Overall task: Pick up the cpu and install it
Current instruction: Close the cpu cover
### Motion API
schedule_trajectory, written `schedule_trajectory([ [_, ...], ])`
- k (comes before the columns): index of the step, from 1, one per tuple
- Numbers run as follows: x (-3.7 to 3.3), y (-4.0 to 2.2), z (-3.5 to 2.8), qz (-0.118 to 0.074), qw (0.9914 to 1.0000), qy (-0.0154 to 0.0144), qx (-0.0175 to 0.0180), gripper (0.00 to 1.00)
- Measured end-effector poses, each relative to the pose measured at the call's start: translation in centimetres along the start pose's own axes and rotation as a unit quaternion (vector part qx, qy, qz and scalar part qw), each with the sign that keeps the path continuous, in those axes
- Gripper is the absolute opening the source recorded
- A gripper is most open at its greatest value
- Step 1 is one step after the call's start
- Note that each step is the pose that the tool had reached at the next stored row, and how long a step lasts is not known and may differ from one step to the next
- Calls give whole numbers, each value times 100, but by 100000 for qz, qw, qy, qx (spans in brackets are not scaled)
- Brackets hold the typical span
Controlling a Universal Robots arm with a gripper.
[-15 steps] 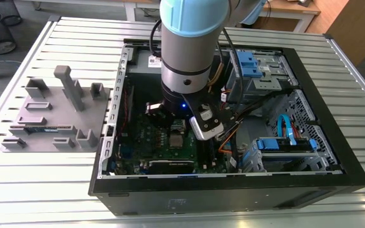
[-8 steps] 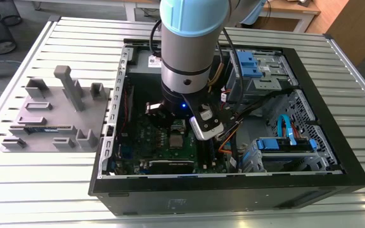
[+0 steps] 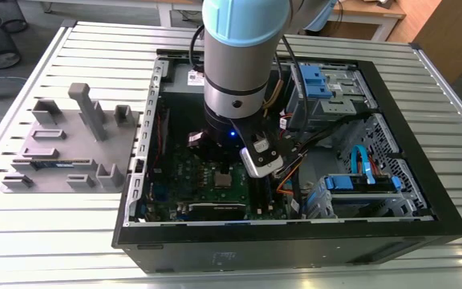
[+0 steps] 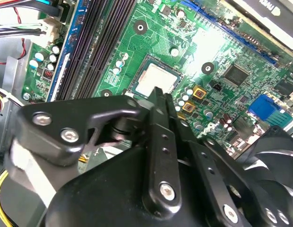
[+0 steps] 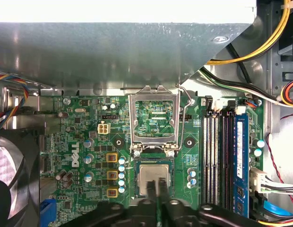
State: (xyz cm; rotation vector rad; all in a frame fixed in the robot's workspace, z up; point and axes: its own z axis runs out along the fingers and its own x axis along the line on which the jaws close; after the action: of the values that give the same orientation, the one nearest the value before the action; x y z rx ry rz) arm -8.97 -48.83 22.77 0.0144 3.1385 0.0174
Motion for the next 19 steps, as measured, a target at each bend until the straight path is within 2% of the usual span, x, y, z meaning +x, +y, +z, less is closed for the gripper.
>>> schedule_trajectory([
  [1,0,0,0,0,100000,2,2,15],
  [2,0,0,0,1,100000,1,1,15],
  [3,0,0,-1,-2,100000,1,0,11],
  [11,-9,1,-3,-8,100000,4,-34,11],
  [15,-97,13,1,0,100000,5,-80,11],
  [19,-220,39,5,4,100000,3,-84,11],
])
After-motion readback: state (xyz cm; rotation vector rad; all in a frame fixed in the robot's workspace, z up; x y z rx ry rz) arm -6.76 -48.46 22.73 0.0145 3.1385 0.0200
